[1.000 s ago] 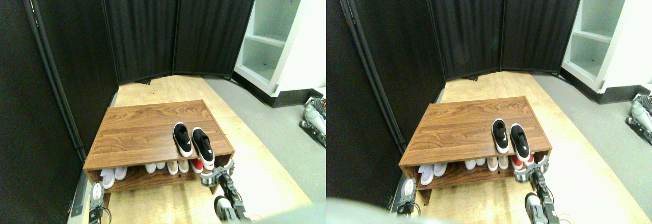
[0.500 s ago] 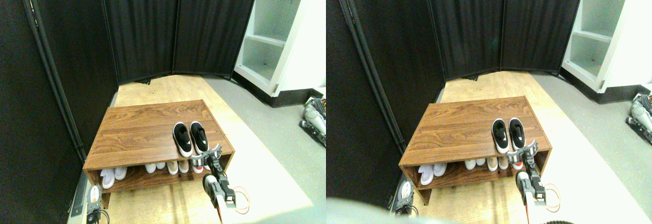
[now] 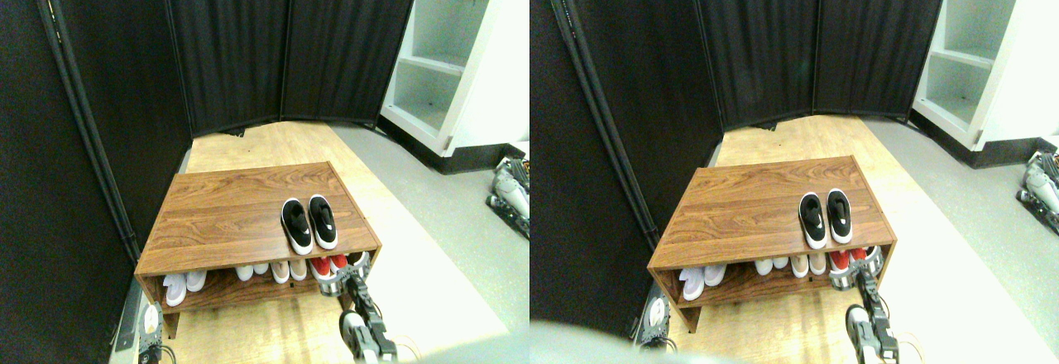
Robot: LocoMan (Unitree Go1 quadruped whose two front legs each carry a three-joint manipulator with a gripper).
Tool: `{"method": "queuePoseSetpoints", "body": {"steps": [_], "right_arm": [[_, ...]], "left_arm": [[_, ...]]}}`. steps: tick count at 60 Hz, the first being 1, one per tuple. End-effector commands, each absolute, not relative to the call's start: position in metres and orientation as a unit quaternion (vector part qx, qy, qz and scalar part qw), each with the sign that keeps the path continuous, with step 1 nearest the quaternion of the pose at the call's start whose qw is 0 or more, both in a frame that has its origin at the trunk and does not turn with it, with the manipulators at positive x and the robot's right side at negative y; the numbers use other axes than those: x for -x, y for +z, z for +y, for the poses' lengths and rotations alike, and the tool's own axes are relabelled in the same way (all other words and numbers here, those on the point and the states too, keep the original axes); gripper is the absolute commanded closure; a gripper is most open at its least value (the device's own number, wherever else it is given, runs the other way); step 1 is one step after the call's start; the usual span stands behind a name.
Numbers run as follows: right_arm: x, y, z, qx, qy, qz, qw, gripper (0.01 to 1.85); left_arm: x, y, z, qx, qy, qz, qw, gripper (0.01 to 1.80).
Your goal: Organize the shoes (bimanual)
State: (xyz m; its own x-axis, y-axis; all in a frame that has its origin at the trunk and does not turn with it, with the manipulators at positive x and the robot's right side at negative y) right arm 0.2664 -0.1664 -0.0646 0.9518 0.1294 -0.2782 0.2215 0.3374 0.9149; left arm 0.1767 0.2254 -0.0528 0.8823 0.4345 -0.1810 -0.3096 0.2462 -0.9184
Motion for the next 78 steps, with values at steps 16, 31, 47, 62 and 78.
{"method": "queuePoseSetpoints", "body": {"steps": [16,31,47,62,78], "right_arm": [[-0.247,0.01,-0.216,-0.513,-0.077,-0.051,0.853,1.58],[-0.299,0.009,-0.252,-0.473,-0.087,-0.123,0.868,1.85],[-0.356,-0.017,-0.233,-0.483,-0.14,-0.044,0.863,1.85],[-0.367,-0.036,-0.214,-0.489,-0.131,0.008,0.862,1.85],[-0.366,-0.044,-0.186,-0.492,-0.108,0.062,0.862,1.85]], "left_arm": [[-0.184,-0.046,0.226,0.566,0.221,-0.066,0.792,1.8],[-0.184,-0.046,0.228,0.569,0.222,-0.068,0.789,1.8],[-0.182,-0.044,0.227,0.569,0.225,-0.07,0.788,1.8],[-0.179,-0.045,0.229,0.567,0.23,-0.076,0.787,1.8],[-0.178,-0.047,0.231,0.562,0.23,-0.081,0.79,1.8]]}}
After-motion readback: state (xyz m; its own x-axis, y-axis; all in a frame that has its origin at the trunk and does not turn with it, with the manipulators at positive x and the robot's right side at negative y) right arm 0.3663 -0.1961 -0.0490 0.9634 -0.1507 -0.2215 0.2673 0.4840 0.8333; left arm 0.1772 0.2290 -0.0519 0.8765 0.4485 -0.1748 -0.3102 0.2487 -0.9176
